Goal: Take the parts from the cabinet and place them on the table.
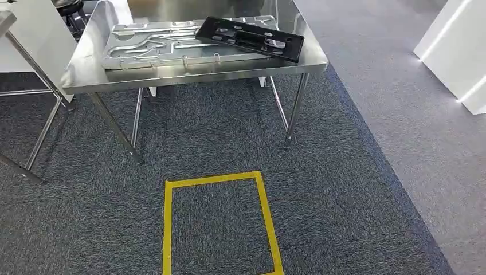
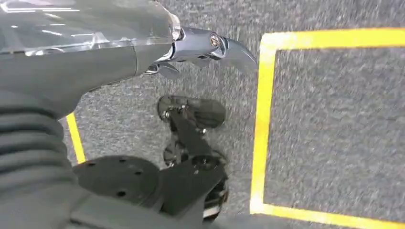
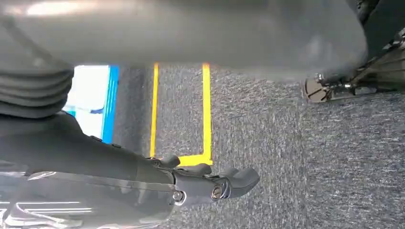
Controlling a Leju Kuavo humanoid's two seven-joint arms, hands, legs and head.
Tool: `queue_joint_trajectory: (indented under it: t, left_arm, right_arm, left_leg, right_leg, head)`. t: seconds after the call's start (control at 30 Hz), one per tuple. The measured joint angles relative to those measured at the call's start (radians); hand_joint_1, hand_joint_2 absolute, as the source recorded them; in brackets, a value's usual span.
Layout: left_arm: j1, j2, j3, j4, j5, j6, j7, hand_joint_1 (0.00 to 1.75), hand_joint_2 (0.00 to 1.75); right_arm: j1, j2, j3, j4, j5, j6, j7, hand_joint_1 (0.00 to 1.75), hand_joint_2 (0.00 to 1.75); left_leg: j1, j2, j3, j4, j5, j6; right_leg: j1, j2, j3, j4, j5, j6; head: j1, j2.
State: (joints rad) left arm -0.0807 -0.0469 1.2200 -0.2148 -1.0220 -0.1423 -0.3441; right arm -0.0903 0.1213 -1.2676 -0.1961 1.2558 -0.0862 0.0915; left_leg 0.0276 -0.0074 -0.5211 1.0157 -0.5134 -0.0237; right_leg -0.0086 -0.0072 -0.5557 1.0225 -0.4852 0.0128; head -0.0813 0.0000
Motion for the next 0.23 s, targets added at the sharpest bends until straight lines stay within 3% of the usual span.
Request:
queue_joint_trajectory:
  t: [0.13, 0.23]
  left_arm:
    - [0.000, 0.001, 0.011, 0.000, 0.031, 0.016, 0.005, 0.00, 1.75]
    - [0.007, 0.004, -0.027, 0.000, 0.074, 0.022, 0.019, 0.00, 1.75]
  right_arm:
    - [0.002, 0.000, 0.004, 0.000, -0.011, -0.002, -0.017, 0.00, 1.75]
    - [0.010, -0.001, 0.054, -0.003, -0.062, -0.001, -0.021, 0.00, 1.75]
  left_leg:
    - [-0.003, 0.000, 0.000, 0.000, 0.000, 0.005]
    - [-0.004, 0.000, 0.000, 0.000, 0.000, 0.006]
  right_leg:
    - [-0.002, 0.001, 0.000, -0.003, 0.002, 0.003]
    - [-0.003, 0.001, 0.000, -0.003, 0.002, 0.004]
  head:
    - [0.000, 0.000]
    - [0.000, 0.000]
